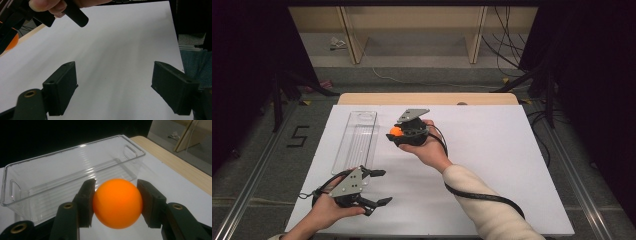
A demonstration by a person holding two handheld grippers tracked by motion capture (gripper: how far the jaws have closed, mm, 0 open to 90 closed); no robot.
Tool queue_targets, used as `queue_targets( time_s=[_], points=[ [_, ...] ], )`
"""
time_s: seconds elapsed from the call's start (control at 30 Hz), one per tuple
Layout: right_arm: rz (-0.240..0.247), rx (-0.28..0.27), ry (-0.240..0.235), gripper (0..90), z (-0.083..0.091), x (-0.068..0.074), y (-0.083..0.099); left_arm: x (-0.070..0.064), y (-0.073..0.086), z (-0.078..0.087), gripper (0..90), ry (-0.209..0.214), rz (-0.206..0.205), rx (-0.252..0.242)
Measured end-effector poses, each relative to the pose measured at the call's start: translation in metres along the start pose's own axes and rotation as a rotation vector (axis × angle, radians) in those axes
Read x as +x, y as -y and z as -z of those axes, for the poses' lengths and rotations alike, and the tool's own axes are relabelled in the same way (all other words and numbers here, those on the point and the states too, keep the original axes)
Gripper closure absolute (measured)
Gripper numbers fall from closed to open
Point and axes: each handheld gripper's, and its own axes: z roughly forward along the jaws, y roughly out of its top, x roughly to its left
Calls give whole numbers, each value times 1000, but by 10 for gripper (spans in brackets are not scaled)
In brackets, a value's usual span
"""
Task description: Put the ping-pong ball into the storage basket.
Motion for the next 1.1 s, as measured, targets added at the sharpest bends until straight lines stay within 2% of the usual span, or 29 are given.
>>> queue_targets(
  time_s=[1.1],
  points=[
    [8,2,-27,515,-14,8,-9,0,0,0,198,6,-2,2]
  ],
)
